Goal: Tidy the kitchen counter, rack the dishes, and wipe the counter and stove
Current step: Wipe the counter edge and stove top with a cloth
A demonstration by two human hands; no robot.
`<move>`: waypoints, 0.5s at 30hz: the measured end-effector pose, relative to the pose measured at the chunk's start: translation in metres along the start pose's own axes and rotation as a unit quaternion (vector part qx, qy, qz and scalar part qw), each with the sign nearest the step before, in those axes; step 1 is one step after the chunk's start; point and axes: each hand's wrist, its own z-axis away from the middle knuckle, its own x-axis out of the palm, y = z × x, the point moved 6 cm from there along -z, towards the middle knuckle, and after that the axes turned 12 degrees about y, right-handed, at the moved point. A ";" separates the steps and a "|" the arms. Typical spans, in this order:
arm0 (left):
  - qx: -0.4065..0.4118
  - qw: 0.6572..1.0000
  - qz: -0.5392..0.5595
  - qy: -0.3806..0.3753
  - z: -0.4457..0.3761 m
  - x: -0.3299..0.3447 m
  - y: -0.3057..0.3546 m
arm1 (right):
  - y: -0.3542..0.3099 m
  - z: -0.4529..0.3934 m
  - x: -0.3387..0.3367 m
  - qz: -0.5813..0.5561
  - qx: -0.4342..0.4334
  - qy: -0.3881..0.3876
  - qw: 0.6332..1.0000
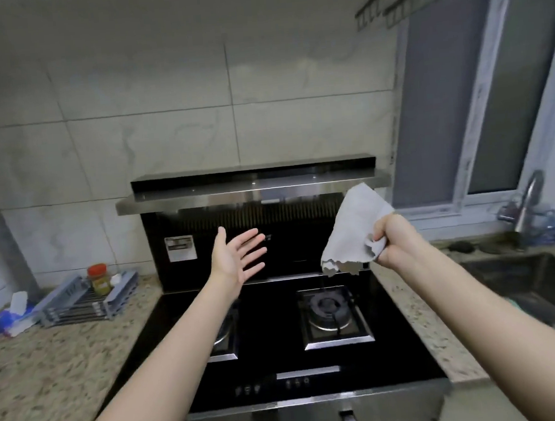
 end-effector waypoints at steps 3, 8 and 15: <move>-0.021 0.999 -0.011 -0.049 -0.010 0.076 -0.032 | -0.037 -0.026 -0.055 0.000 -0.027 0.041 0.999; -0.052 0.989 -0.022 -0.139 -0.026 0.211 -0.080 | -0.094 -0.063 -0.147 -0.050 -0.062 0.091 0.993; -0.111 0.967 -0.011 -0.231 -0.048 0.387 -0.153 | -0.160 -0.130 -0.245 -0.066 -0.083 0.167 0.980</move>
